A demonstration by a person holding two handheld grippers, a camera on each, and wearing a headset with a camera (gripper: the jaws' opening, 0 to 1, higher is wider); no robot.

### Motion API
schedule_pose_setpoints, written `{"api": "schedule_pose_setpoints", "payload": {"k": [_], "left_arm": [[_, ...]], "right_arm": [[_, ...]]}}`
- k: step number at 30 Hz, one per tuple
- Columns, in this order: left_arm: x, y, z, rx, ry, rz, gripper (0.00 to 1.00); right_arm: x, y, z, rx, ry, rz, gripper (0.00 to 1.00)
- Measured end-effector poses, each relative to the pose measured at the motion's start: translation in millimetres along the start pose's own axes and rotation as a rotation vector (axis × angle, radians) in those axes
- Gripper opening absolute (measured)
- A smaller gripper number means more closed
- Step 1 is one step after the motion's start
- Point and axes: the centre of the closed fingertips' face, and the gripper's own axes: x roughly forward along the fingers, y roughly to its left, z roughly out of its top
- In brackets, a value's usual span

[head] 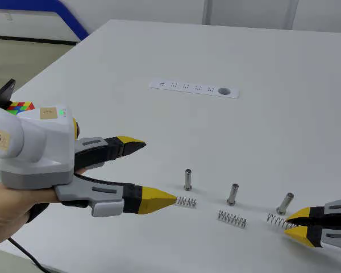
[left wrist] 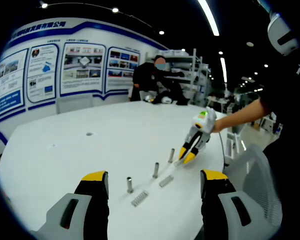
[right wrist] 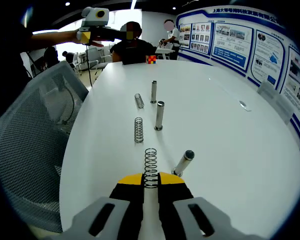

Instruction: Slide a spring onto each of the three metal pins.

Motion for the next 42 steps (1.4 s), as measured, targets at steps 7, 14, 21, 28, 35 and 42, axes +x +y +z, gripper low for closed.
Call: {"api": "schedule_pose_setpoints", "payload": {"k": [7,14,21,28,35,42], "left_arm": [[1.9,-6.5,5.1,0.014,-0.017,-0.012,0.76],[9.3,-18.4,12.6,0.031,-0.034,-0.051,0.75],[19.2,-29.7,20.1,0.045,-0.052,-0.088,0.72],[30.1,-43.5,17.7,0.082,-0.037,-0.132,0.59],[42.1,-59.6,16.5,0.107,-0.019,-0.176,0.56],[50.8,-66.3,11.0,0.122,0.008,-0.199,0.52]], "right_arm": [[-16.3,3.1,19.3,-0.015,-0.030,0.003,0.11],[-34.2,10.6,55.0,-0.047,-0.074,-0.005,0.11],[-45.7,24.8,86.8,-0.137,-0.086,0.013,0.11],[-49.3,35.7,116.1,-0.199,-0.108,0.035,0.11],[-48.3,51.0,144.4,-0.264,-0.138,0.073,0.11],[-46.1,65.7,155.9,-0.307,-0.149,0.121,0.11]]}}
